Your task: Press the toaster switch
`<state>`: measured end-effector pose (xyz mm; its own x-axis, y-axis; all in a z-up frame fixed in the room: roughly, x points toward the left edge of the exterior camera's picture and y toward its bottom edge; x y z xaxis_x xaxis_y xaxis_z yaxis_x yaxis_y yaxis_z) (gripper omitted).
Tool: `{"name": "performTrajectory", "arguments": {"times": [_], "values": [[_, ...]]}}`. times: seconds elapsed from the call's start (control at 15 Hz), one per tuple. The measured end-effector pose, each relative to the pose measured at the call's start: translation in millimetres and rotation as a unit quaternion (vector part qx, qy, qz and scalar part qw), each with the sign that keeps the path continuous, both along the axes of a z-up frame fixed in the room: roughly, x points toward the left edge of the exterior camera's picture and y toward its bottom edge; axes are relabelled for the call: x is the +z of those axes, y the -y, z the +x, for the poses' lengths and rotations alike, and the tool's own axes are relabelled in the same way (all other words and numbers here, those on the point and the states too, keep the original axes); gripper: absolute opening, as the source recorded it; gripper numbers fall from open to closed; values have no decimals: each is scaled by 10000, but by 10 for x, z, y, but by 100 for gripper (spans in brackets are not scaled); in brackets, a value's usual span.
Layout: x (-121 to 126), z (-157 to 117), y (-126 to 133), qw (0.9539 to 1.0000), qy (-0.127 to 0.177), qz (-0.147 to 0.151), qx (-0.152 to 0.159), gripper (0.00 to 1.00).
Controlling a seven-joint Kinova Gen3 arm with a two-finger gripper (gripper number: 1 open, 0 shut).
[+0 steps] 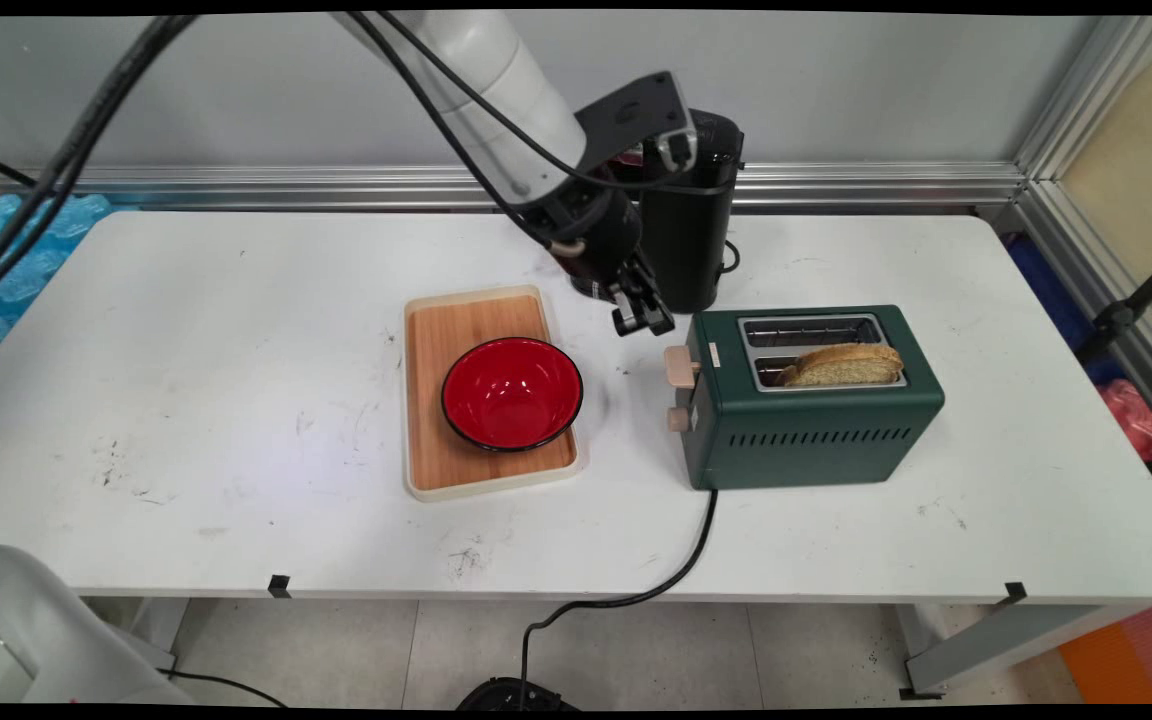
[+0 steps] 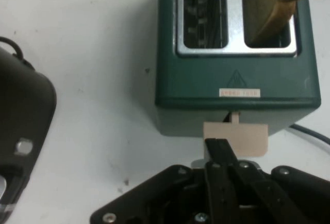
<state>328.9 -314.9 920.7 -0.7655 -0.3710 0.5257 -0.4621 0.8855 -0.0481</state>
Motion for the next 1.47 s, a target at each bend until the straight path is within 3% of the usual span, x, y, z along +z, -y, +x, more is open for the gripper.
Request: {"name": "performTrajectory", "arguments": {"times": [0.67, 1.47], "values": [[-212, -209, 30, 9999, -42, -84, -33, 0], [-515, -262, 80, 9999, -1, -100, -42, 0]]}}
